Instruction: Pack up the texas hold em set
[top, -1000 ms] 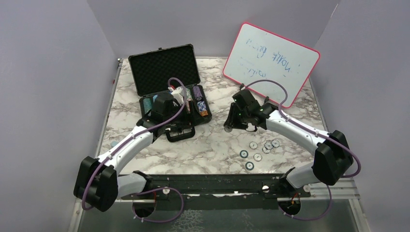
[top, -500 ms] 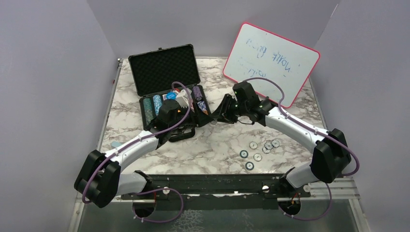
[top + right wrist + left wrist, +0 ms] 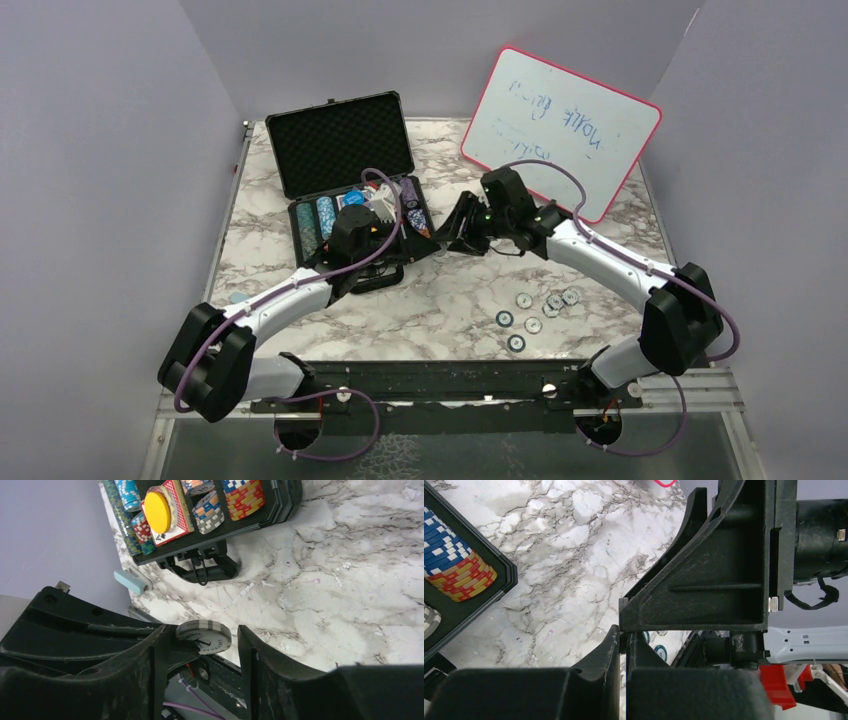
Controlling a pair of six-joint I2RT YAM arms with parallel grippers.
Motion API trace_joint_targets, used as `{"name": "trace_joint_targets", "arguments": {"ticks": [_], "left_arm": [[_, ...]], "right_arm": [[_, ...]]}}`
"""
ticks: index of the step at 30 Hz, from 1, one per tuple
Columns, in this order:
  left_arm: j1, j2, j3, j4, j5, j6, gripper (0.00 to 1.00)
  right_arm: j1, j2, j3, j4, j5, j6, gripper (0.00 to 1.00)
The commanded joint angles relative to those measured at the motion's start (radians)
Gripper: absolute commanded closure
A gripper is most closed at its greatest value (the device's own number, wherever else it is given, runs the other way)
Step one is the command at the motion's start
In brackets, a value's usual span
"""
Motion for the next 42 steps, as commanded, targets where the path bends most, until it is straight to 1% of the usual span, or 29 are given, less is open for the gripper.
{"name": "trace_joint_targets", "arguments": {"ticks": [1,3,5,7,10,12,15,17,20,23,26,31,36,39,42], "left_arm": [[0.001,-0.004,0.028,0.029,-0.038,0.111,1.0],[0.001,-0.021,0.038,-0.02,-0.061,0.269,1.0],[0.001,-0.027,0.068,-0.126,-0.083,0.452,1.0],[0.001,-0.023,0.103,-0.248,-0.071,0.668,1.0],[0.001,0.002,0.152,-0.407,-0.051,0.95,1.0],[0.001,0.024,0.173,-0.478,-0.041,1.084,1.0],[0.002,0.079,0.222,-0.573,-0.061,1.221,1.0],[0.004,0.128,0.261,-0.607,-0.091,1.268,1.0],[0.013,0.21,0.323,-0.668,-0.074,1.326,1.0],[0.018,0.255,0.367,-0.682,-0.137,1.332,1.0],[0.033,0.274,0.403,-0.68,-0.191,1.344,1.0],[0.073,0.278,0.456,-0.744,-0.148,1.382,1.0],[0.084,0.272,0.428,-0.689,-0.158,1.4,1.0],[0.103,0.289,0.438,-0.682,-0.193,1.409,1.0],[0.128,0.295,0.466,-0.674,-0.18,1.4,1.0]], "right_arm": [[-0.002,0.011,0.052,-0.025,-0.035,-0.037,0.36],[-0.018,0.002,0.077,-0.062,-0.002,-0.063,0.23],[-0.045,-0.023,0.081,-0.083,0.038,-0.085,0.17],[-0.09,-0.053,0.071,-0.089,0.052,-0.1,0.15],[-0.169,-0.089,0.043,-0.108,0.043,-0.124,0.15],[-0.215,-0.106,0.022,-0.132,0.038,-0.151,0.15],[-0.266,-0.134,0.003,-0.18,0.042,-0.198,0.16],[-0.284,-0.158,-0.003,-0.21,0.064,-0.239,0.16],[-0.288,-0.204,-0.03,-0.217,0.117,-0.302,0.16],[-0.29,-0.233,-0.056,-0.207,0.13,-0.328,0.16],[-0.291,-0.23,-0.077,-0.199,0.111,-0.314,0.16],[-0.292,-0.216,-0.105,-0.167,0.101,-0.256,0.17],[-0.291,-0.223,-0.119,-0.16,0.107,-0.2,0.17],[-0.291,-0.223,-0.108,-0.17,0.099,-0.201,0.18],[-0.291,-0.211,-0.084,-0.194,0.098,-0.202,0.18]]}}
